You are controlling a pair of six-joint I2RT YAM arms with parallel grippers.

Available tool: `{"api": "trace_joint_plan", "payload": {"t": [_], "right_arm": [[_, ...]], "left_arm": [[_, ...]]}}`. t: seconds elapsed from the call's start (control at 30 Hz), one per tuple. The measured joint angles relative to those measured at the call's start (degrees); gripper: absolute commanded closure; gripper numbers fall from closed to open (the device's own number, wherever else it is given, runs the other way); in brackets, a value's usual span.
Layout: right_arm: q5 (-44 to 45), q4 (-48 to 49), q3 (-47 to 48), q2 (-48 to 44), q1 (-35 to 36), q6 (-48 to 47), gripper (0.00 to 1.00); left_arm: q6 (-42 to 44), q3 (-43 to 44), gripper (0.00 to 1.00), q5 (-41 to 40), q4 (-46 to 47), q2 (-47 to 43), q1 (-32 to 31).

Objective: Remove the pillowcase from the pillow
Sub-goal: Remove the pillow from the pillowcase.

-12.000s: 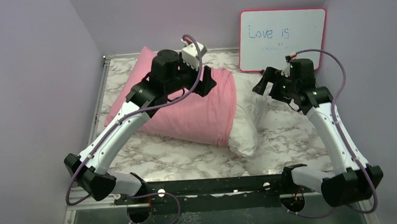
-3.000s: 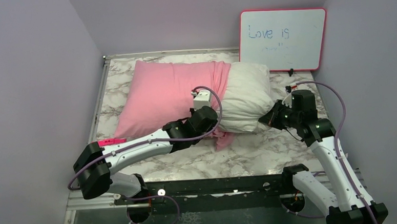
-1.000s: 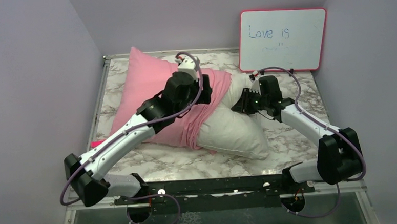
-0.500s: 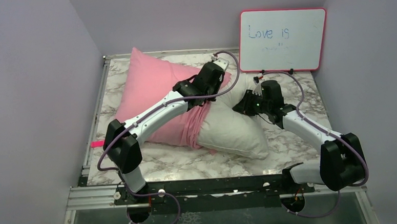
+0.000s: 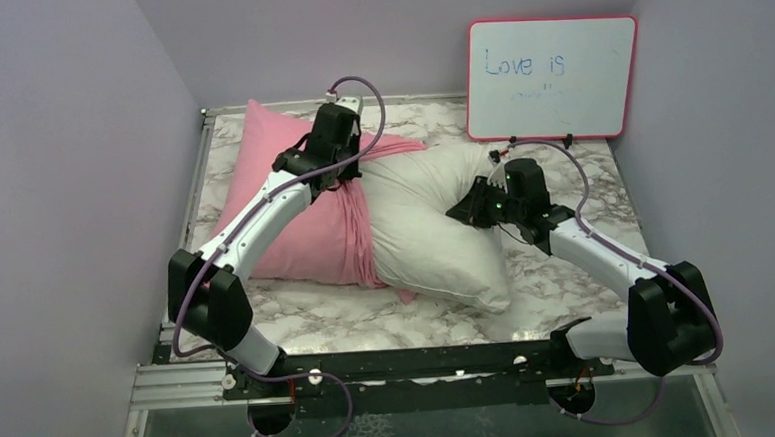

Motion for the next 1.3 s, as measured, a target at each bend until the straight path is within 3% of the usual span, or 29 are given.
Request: {"api": "trace_joint_plan", "payload": {"t": [0.13,0.23,0.3,0.4,0.5,0.67,0.73,0.8,0.87,1.0,1.1,1.23,1.3], "right_arm": [[-1.95,-0.76,0.55,-1.18,0.26,-0.46,0.92],[-2.91,-4.28,2.71,-2.34,0.04,-1.64,0.82],[-3.13,-8.07,5.95,-2.78,0.04,-3.13,0.72],[-2.51,-14.71,13.4,-2.47,-0.04,-6.56,0.67],[-0.04,-20.68,22.36,-0.74,-0.07,-10.84,0.39],[7.34,-25.16,35.39,5.35,-0.5,-15.08,0.08],[8.74,-26.08,38.84,8.35,-1.2,-15.65,0.01],[9.16,-26.43,40.63,11.06,-1.99,-15.91,0.0],[8.63,-27.21,41.88,14.23,-2.56,-16.22,0.0],[0.98,-30.12,45.59,22.43,-3.54,-18.86,0.17],[-7.69,-30.86,44.76,25.51,-3.69,-20.5,0.5],[-13.03,-30.23,42.21,24.5,-3.82,-20.87,0.94],[-13.88,-30.27,41.88,23.76,-3.82,-20.94,1.0]], "left_arm": [[1.09,-7.1,1.0,8.9,5.57,-4.81,2.12],[2.03,-11.21,1.0,13.2,9.97,-7.87,2.29],[2.8,-12.59,1.0,15.02,11.87,-8.85,1.84],[4.11,-13.22,1.0,15.87,13.77,-9.07,0.87],[5.4,-15.06,1.0,15.82,15.76,-10.38,-0.72],[5.86,-20.72,1.0,15.63,18.67,-16.31,-2.75],[5.81,-23.47,1.0,15.54,19.67,-19.61,-3.67],[5.57,-26.03,1.0,15.39,20.46,-22.84,-4.52],[5.25,-28.33,1.0,15.32,21.51,-25.33,-5.18],[4.44,-31.34,1.0,14.93,22.95,-28.22,-5.86],[3.72,-32.41,1.0,14.08,23.61,-28.74,-5.99],[2.4,-32.72,1.0,12.92,23.82,-28.72,-6.36],[1.84,-32.72,1.0,12.52,24.2,-28.61,-6.6]]}}
